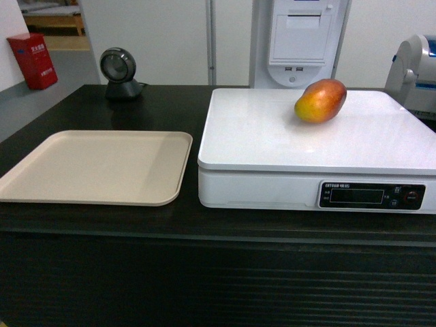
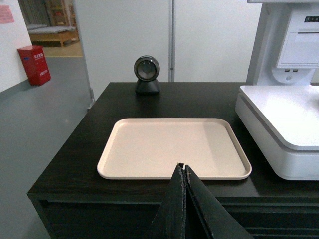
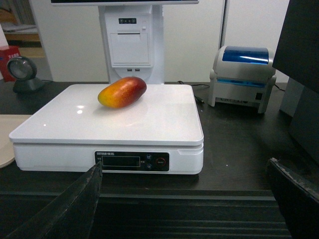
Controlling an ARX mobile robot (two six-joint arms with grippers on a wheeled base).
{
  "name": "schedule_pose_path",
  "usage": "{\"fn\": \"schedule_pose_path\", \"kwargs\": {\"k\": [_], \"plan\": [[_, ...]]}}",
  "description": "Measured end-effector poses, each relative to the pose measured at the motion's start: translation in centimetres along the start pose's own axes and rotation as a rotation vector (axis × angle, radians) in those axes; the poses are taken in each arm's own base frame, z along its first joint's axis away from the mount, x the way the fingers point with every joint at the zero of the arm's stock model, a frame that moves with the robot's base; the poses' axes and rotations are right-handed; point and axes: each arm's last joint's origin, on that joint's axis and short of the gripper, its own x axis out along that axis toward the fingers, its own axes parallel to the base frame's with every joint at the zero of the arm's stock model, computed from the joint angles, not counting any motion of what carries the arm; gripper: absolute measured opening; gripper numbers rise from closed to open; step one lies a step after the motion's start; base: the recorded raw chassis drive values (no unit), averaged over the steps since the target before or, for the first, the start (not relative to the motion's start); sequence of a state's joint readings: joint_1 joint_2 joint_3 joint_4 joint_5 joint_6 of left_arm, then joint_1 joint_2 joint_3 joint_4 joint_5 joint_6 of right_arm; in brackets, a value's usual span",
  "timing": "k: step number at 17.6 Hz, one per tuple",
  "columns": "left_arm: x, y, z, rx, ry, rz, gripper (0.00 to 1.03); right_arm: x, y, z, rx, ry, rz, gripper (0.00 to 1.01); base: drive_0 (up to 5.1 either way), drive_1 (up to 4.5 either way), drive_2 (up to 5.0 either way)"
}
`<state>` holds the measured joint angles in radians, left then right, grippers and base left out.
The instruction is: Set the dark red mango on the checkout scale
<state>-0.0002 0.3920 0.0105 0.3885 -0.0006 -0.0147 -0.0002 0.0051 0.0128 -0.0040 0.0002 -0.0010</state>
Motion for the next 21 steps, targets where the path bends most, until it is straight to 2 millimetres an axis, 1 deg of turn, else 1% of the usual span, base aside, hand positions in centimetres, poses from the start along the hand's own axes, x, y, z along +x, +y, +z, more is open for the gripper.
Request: {"fn": "schedule_pose_path", "kwargs": {"k": [13, 15, 16, 17, 21], "plan": [[-1.4, 0.0, 0.0, 0.000, -0.005, 0.000, 0.02, 0.0, 0.0, 0.0, 0.000, 0.000, 0.000, 0.98, 0.0, 0.00, 0.0], [-2.3, 0.0, -0.6, 0.000, 0.045, 0.000, 0.02, 0.0, 0.0, 0.0, 0.000, 0.000, 0.000, 0.98, 0.0, 0.00, 0.0], [-2.5, 0.0, 0.0, 0.000, -0.013, -0.001, 0.02, 0.0, 0.0, 0.0, 0.000, 0.000, 0.000, 0.98, 0.0, 0.00, 0.0], [-2.5, 0.0, -0.4, 0.001, 0.014, -0.001, 0.02, 0.0, 0.0, 0.0, 0.000, -0.001, 0.000, 0.98, 0.0, 0.00, 0.0], [-2.5, 0.0, -0.3, 0.000, 0.009, 0.000, 0.02, 0.0, 0.0, 0.0, 0.000, 0.000, 0.000, 0.98, 0.0, 0.00, 0.0]]}}
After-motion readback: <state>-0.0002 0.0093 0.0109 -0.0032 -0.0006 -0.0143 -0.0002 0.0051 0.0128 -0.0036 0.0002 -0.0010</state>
